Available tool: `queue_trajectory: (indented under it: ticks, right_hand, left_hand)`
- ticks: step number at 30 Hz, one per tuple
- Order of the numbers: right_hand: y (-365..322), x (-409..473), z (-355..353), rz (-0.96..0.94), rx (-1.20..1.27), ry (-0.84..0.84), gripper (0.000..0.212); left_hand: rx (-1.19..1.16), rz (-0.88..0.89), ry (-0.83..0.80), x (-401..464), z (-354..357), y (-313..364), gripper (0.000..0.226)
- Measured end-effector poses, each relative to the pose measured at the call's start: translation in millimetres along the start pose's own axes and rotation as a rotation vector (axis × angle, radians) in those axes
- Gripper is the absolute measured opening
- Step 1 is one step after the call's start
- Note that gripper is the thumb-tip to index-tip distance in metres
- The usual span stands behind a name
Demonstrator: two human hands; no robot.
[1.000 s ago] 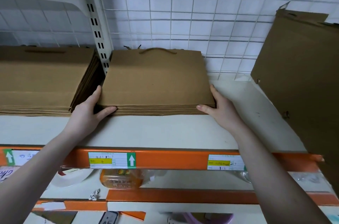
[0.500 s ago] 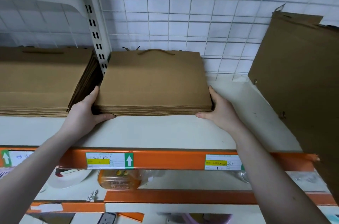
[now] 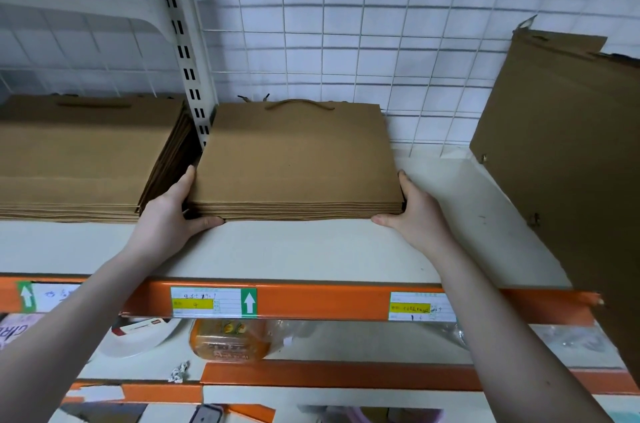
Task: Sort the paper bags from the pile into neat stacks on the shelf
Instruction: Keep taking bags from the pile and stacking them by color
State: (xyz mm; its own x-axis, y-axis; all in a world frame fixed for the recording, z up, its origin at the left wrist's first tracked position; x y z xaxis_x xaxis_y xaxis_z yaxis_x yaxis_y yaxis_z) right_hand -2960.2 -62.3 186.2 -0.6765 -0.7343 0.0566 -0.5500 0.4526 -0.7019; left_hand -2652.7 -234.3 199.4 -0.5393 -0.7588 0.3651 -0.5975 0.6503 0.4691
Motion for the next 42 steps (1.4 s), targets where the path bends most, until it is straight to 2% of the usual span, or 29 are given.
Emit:
queue_trajectory:
  ticks: [20,27,31,33,36,38,42]
  right_hand:
    - [-9.7,-8.3,2.1,0.063,0.019,-0.102,0.103]
    - [-11.4,-7.5,0.9,0.028,-0.078,-0.139,0.106]
    - [-16.6,-14.2,-0.2,-0.097,-0.267,-0.02,0.104]
    - [-21.6,-18.1,-0.7,-0.21,-0.449,0.045,0.1]
    - [-27.5,-20.9,5.1,-0.325,-0.633,0.066,0.086]
    - [-29.7,-19.3,9.7,-0.35,-0.694,0.099,0.085]
    - [-28.0,-12.7,15.1,-0.362,-0.716,0.098,0.09]
  left_hand:
    - [0.002,-0.002,-0.022,-0.7,2.6,1.3,0.098]
    - [0.056,0.024,-0.037,0.3,3.3,1.4,0.097]
    - [0.065,0.053,-0.007,-0.9,4.6,-1.6,0.1]
    - [0.079,0.109,0.015,-1.7,4.9,-3.2,0.101]
    - [0.194,0.294,0.024,-1.1,7.1,-6.6,0.094]
    - [0.347,0.407,-0.007,-1.0,10.1,-8.7,0.086]
    - [0.442,0.45,-0.023,-2.1,12.0,-8.8,0.075]
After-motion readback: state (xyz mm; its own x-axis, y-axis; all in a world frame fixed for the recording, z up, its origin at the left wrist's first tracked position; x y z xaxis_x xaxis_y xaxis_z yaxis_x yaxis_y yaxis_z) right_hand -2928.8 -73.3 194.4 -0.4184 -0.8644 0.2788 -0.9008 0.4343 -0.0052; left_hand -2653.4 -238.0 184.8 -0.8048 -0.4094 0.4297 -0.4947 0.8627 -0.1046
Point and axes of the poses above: each hand's wrist, its own x-axis towards the middle knuckle, its own z-axis out of the palm, y = z × x, the point moved 2 cm from there along x, towards the middle knuckle, and after that the axes turned 9 degrees about z, right-handed, at the moved point
